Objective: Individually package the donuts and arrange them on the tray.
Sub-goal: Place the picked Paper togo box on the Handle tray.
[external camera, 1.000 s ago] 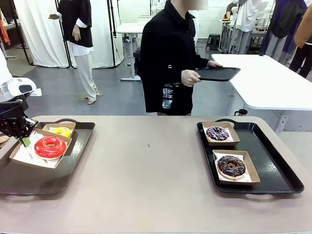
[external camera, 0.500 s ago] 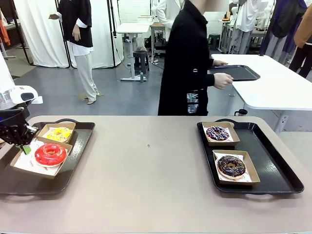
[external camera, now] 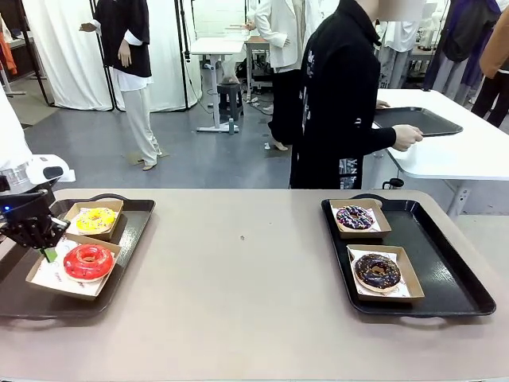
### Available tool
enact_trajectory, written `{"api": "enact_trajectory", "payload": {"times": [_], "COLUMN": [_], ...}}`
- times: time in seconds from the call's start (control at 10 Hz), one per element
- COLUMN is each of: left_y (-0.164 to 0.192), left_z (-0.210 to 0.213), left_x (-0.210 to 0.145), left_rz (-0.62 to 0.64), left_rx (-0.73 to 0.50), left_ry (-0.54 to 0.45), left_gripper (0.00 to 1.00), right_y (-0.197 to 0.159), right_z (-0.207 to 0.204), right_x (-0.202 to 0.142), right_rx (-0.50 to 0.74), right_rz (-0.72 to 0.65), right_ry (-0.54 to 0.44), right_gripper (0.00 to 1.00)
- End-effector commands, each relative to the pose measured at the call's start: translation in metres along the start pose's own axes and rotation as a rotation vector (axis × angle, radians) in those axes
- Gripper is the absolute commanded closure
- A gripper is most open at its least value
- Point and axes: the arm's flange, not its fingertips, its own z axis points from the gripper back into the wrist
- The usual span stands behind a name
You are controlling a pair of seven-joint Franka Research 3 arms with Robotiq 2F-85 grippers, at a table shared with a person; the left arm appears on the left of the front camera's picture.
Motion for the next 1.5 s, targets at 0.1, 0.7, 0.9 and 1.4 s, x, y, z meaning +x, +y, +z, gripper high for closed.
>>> {"api": "enact_trajectory", "payload": {"times": [0.1, 0.7, 0.9, 1.4], "left_y": [-0.006, -0.002, 0.0, 0.004], "left_z": [-0.014, -0.008, -0.005, 0.001], "left_x": [0.007, 0.004, 0.002, 0.0], "left_rz": [0.006, -0.013, -0.015, -0.02], "left_rx": [0.036, 0.023, 0.011, -0.018], "left_ry": [-0.008, 0.001, 0.014, -0.001], "left_gripper": [0.99, 0.0, 0.0, 0.01], "right_y": [0.002, 0.002, 0.002, 0.002], "right_z": [0.002, 0.002, 0.002, 0.002], "right_x": [-0.001, -0.001, -0.001, -0.001], "right_rx": [0.01, 0.01, 0.01, 0.01], "right_rz": [-0.007, -0.007, -0.007, -0.007], "right_ry": [-0.001, -0.001, -0.001, -0.001], "right_gripper": [0.0, 0.0, 0.0, 0.0]}}
